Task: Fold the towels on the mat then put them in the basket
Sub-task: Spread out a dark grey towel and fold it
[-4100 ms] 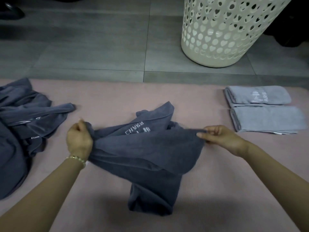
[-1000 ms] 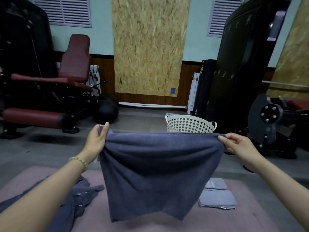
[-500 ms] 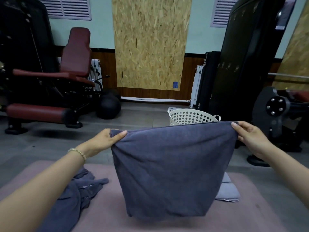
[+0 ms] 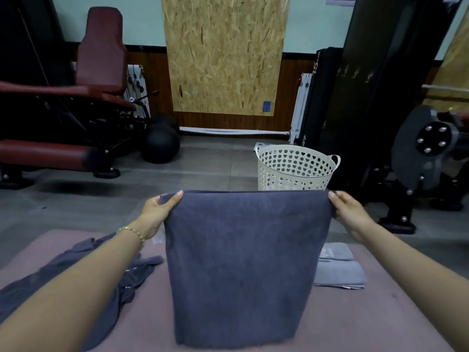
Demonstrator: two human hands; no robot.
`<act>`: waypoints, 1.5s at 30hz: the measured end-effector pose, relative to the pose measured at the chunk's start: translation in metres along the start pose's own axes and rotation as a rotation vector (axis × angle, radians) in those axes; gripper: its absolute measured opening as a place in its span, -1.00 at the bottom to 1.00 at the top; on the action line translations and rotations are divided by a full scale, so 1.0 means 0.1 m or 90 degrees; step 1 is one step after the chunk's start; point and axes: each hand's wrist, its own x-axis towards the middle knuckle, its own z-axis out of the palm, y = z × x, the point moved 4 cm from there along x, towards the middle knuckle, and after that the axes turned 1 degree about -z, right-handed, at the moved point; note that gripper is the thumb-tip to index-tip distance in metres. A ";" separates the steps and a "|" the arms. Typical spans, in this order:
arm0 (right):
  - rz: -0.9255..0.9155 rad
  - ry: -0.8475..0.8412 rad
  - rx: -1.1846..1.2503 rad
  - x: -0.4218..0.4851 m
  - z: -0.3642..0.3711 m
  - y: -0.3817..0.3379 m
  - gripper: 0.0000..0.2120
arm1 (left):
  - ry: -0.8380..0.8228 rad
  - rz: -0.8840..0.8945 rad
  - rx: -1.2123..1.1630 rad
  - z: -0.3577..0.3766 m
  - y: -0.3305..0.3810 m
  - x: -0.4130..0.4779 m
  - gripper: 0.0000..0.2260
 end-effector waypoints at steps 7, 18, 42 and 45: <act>-0.078 0.107 0.022 0.41 0.16 -0.14 -0.85 | -0.014 0.083 -0.031 0.24 0.22 0.55 -0.88; 0.217 -0.013 -0.187 -0.11 0.26 2.22 -0.81 | -0.144 -0.089 0.274 0.17 -1.84 0.35 -0.84; 0.357 -0.114 -0.242 0.90 1.23 4.59 -0.79 | -0.087 -0.190 0.371 0.91 -4.52 1.67 -0.88; 0.240 -0.222 -0.325 0.78 1.52 4.57 -0.85 | -0.063 -0.183 0.400 0.95 -4.60 1.77 -0.84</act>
